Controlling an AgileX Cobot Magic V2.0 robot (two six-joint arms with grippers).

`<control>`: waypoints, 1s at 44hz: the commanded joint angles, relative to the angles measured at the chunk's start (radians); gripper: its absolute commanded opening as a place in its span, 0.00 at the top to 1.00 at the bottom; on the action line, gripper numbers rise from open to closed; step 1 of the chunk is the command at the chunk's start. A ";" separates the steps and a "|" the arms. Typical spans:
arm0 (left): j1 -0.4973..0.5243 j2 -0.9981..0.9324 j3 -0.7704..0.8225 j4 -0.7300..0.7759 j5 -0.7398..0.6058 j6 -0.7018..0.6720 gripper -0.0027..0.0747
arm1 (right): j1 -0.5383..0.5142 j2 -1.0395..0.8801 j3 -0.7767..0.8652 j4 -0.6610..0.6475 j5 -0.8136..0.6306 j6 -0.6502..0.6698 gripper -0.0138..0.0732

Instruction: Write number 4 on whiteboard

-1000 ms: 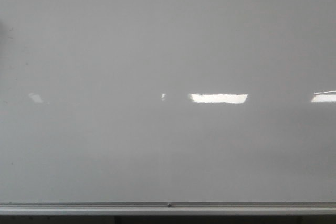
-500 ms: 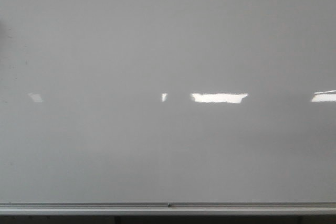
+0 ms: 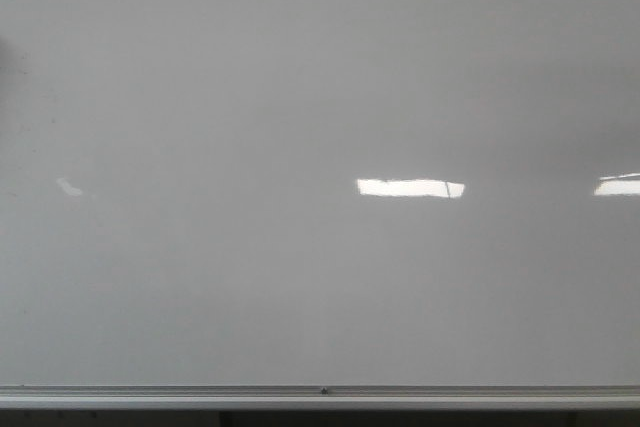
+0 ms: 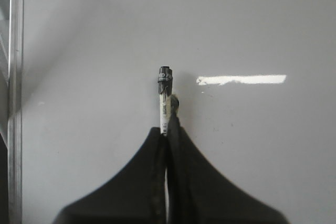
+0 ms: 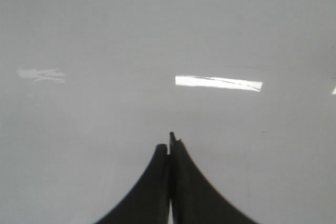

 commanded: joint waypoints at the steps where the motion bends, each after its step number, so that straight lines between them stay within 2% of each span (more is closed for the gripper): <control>1: 0.004 0.038 -0.039 0.000 -0.068 0.001 0.99 | 0.000 0.034 -0.036 -0.008 -0.057 -0.005 0.94; 4: 0.004 0.038 -0.039 0.000 -0.061 0.001 0.93 | 0.000 0.034 -0.036 -0.008 -0.056 -0.005 0.88; 6: 0.004 0.038 -0.039 0.000 -0.061 0.001 0.83 | 0.000 0.034 -0.036 -0.008 -0.057 -0.005 0.80; 10: 0.004 0.038 -0.039 0.000 -0.061 0.001 0.54 | 0.000 0.034 -0.036 -0.008 -0.056 -0.005 0.61; 11: 0.004 0.038 -0.039 0.000 -0.063 0.001 0.42 | 0.000 0.034 -0.036 -0.008 -0.056 -0.005 0.57; 13: 0.004 0.038 -0.039 0.000 -0.066 0.001 0.26 | 0.000 0.034 -0.036 -0.008 -0.056 -0.005 0.47; 15: 0.004 0.038 -0.039 0.000 -0.068 0.001 0.14 | 0.000 0.034 -0.036 -0.008 -0.056 -0.005 0.39; 17: 0.004 0.038 -0.039 0.000 -0.068 0.001 0.07 | 0.000 0.034 -0.036 -0.008 -0.056 -0.005 0.34; 20: 0.004 0.038 -0.039 0.000 -0.067 0.001 0.07 | 0.000 0.034 -0.036 -0.008 -0.056 -0.005 0.31; 28: 0.004 0.128 -0.045 0.000 -0.062 0.001 0.13 | 0.000 0.034 -0.036 -0.008 -0.056 -0.005 0.31; 44: 0.004 0.644 -0.187 0.000 -0.114 0.002 0.14 | 0.000 0.034 -0.036 -0.008 -0.057 -0.005 0.31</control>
